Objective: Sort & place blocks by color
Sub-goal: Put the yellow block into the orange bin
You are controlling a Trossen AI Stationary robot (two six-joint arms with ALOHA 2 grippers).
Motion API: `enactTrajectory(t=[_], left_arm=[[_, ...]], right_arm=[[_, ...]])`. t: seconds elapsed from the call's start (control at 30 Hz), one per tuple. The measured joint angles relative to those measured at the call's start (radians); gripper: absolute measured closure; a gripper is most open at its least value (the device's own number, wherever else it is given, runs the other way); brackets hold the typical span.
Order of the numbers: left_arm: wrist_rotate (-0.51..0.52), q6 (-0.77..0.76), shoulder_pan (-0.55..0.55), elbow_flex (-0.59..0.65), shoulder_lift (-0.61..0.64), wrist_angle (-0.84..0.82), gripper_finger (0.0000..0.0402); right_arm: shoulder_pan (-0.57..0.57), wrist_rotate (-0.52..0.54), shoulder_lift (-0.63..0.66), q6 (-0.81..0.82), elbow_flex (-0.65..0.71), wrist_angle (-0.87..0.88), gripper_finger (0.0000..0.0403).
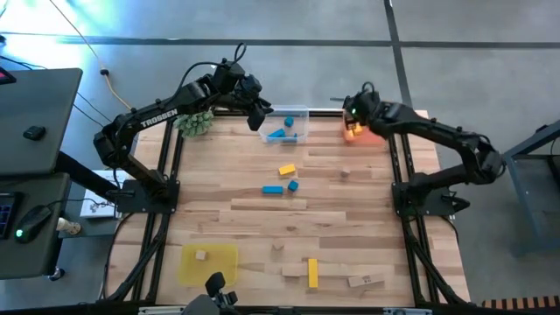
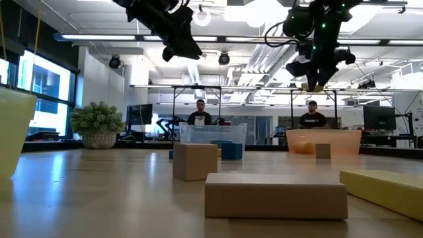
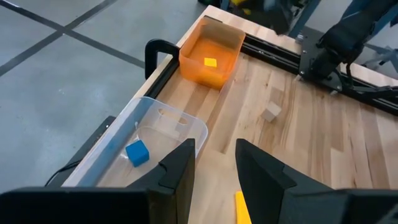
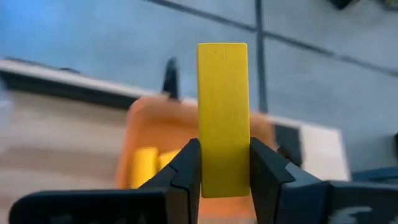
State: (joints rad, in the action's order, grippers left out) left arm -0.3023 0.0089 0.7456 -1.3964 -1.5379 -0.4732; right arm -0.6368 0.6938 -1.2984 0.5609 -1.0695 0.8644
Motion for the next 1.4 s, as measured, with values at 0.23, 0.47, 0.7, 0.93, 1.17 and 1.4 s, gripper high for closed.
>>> enactTrajectory(t=[0.23,0.47,0.7,0.93,1.17,1.4], left_arm=[[0.061,-0.017,0.0,0.0,0.0,0.0,0.0298],[0.148,-0.034,0.003,0.0,0.0,0.0,0.0298],[0.169,-0.052,0.009,0.0,0.0,0.004,0.0298],[0.169,-0.062,0.008,0.0,0.0,0.006,0.0298],[0.169,-0.086,0.008,0.0,0.0,0.006,0.0298],[0.168,-0.086,0.008,0.0,0.0,0.006,0.0298]], right_arm=[[-0.174,-0.105,-0.023,-0.202,0.022,-0.166,0.0327],[-0.296,-0.293,-0.139,-0.231,0.022,-0.166,0.0327],[-0.368,-0.448,-0.267,-0.264,0.023,-0.145,0.0327],[-0.398,-0.523,-0.341,-0.314,0.023,-0.105,0.0327],[-0.4,-0.527,-0.375,-0.327,0.023,-0.082,0.0327],[-0.418,-0.521,-0.407,-0.338,0.023,-0.077,0.0327]])
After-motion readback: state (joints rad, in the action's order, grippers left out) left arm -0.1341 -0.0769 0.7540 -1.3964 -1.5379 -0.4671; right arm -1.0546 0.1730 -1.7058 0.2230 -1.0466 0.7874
